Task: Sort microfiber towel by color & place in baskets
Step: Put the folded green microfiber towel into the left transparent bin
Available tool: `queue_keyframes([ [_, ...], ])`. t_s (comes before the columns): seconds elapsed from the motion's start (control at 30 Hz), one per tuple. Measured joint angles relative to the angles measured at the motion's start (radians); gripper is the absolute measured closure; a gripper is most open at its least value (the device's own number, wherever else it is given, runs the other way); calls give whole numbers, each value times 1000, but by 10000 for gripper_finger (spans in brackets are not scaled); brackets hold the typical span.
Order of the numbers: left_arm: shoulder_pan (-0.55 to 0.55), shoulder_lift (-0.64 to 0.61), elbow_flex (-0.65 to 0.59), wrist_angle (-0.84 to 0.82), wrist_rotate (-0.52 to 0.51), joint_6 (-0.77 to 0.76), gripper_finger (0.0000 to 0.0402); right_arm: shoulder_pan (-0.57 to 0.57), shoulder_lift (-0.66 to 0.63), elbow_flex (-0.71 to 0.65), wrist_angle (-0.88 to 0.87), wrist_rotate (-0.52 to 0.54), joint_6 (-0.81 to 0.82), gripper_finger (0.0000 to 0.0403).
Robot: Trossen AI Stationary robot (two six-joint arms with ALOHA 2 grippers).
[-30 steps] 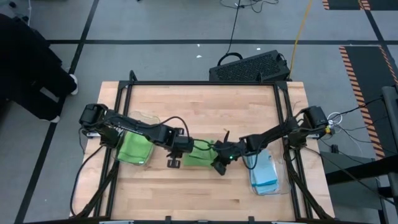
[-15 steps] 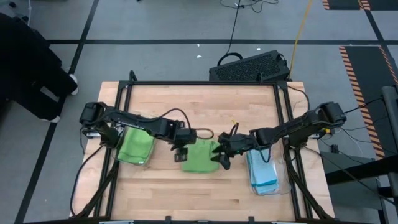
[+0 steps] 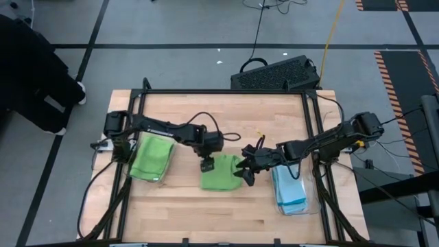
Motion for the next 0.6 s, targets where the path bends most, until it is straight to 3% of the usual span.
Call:
queue_keyframes([
  [0.2,-21,71,0,-5,19,4,120,3,0,0,-7,0,17,181],
  [0.33,-25,121,6,-7,-19,3,135,3,0,0,-13,0,22,181],
  [0.47,-24,151,9,-5,-44,4,203,3,0,0,-17,0,23,181],
  [0.6,-24,149,8,0,-81,-20,322,3,0,0,-18,0,22,181],
])
